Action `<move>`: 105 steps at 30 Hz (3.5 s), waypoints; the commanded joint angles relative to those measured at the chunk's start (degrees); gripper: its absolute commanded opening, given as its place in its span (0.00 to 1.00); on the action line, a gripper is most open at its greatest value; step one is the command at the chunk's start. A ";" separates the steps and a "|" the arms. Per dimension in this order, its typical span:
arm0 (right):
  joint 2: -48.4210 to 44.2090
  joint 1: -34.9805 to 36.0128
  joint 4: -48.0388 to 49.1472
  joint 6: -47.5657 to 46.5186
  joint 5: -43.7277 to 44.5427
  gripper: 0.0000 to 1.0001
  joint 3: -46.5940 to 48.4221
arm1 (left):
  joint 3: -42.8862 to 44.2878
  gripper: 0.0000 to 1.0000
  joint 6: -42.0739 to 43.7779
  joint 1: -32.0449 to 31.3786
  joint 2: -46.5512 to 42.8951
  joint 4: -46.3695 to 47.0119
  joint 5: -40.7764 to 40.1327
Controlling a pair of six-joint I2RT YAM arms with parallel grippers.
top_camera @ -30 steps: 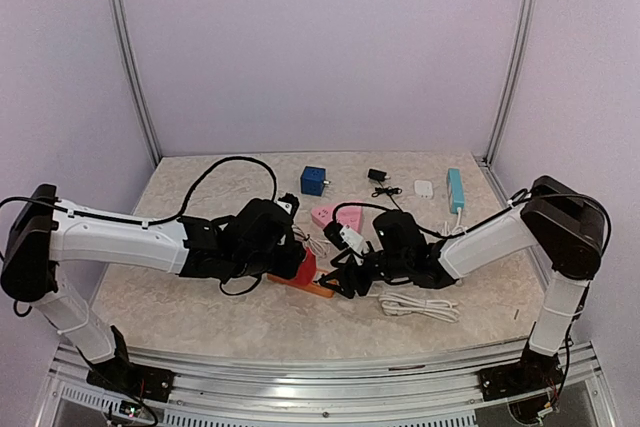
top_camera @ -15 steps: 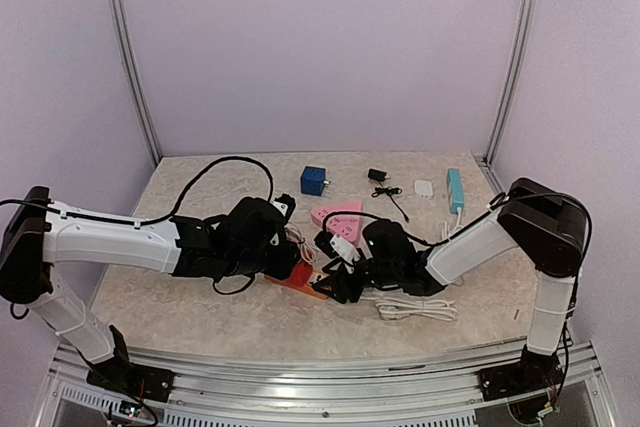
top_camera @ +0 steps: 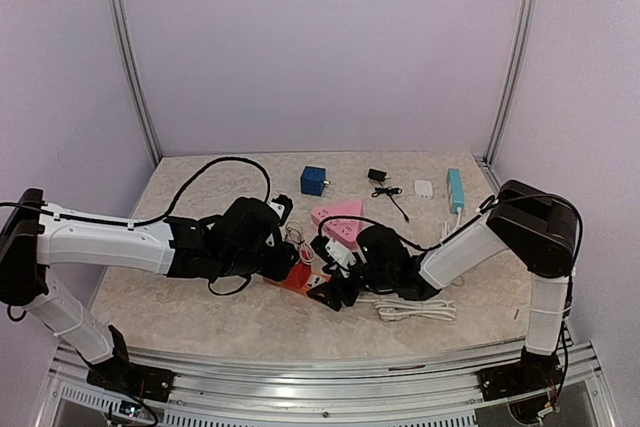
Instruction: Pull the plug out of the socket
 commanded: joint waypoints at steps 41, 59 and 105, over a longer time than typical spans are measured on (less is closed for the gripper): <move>4.92 1.22 -8.79 0.54 4.71 0.00 -1.18 | -3.64 0.01 6.18 -0.45 -12.56 11.82 -0.52; 5.36 1.44 -5.65 1.74 5.57 0.00 -1.62 | 6.46 0.03 -0.51 26.04 -2.63 1.21 14.10; 9.25 3.56 4.83 2.93 8.60 0.00 -3.91 | 29.52 0.76 5.36 33.33 21.85 -10.70 26.25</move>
